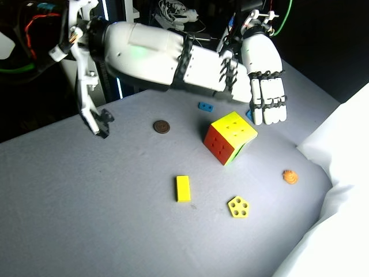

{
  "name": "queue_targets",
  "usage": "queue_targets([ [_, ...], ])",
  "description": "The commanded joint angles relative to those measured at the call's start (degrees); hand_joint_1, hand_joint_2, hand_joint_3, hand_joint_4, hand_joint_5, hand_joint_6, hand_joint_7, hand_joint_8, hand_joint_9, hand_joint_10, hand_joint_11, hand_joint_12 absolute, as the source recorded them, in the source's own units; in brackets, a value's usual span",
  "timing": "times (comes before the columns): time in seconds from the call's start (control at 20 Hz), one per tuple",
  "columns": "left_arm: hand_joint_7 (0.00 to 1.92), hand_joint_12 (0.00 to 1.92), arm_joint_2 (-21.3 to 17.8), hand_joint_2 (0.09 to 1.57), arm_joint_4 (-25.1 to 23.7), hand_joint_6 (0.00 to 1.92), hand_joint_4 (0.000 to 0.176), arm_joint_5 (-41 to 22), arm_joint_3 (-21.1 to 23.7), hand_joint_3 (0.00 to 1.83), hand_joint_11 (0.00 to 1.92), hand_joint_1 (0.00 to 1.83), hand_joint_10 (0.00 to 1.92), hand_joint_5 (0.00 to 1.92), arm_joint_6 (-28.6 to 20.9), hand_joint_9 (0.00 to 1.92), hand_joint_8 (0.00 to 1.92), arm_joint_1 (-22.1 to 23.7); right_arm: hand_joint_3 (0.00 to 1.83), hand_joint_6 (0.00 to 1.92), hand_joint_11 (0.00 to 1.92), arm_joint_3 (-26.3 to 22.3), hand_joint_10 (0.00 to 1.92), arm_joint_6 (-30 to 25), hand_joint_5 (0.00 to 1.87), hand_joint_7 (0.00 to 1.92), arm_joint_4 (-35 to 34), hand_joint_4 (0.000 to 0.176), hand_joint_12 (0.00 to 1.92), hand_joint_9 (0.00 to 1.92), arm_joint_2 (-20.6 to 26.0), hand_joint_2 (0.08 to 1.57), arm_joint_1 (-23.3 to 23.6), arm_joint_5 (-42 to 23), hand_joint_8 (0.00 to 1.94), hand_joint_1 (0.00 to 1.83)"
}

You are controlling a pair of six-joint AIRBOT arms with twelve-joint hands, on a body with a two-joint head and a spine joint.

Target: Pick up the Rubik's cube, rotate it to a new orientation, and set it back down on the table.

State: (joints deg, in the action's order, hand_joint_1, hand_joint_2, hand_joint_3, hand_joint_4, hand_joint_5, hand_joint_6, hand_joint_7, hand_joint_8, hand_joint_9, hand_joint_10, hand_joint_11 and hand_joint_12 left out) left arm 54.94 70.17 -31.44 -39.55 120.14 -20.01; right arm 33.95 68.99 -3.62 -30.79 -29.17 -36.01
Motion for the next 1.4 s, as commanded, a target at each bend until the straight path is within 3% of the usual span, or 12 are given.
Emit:
queue_targets([
  [0.0,0.0,0.0,0.31,1.03,-1.38,0.0,0.03,-2.58,-0.26,0.0,0.0,0.48,0.0,0.0,0.94,0.0,0.0,0.13,0.0,0.0,0.0,0.03,0.0,1.16,0.0,0.0,-2.0,0.0,0.0,0.0,0.46,1.17,0.55,-6.23,0.0,0.36],
  [0.1,0.0,0.0,1.5,1.02,-0.52,0.0,0.032,-2.59,-0.92,0.0,0.0,0.55,0.0,0.0,1.5,0.0,0.0,-0.62,0.0,0.0,0.0,0.08,0.0,2.35,0.0,0.0,-4.57,0.0,0.0,0.0,0.83,1.17,0.37,-6.56,0.0,0.38],
  [0.35,0.0,0.0,3.21,0.96,-0.27,0.0,0.03,-2.83,-2.81,0.0,0.0,0.9,0.0,0.0,2.29,0.0,0.0,-2.05,0.0,0.0,0.0,0.7,0.0,3.03,0.0,0.0,-4.8,0.0,0.0,0.0,0.93,1.16,-0.18,-5.08,0.0,0.43],
  [0.55,0.0,0.0,4.47,0.92,-0.27,0.0,0.028,-1.87,-5.56,0.0,0.0,0.99,0.0,0.0,2.75,0.0,0.0,-1.81,0.0,0.0,0.0,0.7,0.0,3.01,0.0,0.0,-5.9,0.0,0.0,0.0,0.79,1.15,-0.1,-5.23,0.0,0.45],
  [1.35,0.0,0.0,9.2,0.95,8.35,0.0,0.015,-1.19,-11.37,0.0,0.0,0.96,0.0,0.0,8.29,0.0,0.0,0.54,0.0,0.0,0.0,0.16,0.0,2.67,0.0,0.0,-2.13,0.0,0.0,0.0,0.07,1.15,0.94,-2.91,0.0,0.44],
])
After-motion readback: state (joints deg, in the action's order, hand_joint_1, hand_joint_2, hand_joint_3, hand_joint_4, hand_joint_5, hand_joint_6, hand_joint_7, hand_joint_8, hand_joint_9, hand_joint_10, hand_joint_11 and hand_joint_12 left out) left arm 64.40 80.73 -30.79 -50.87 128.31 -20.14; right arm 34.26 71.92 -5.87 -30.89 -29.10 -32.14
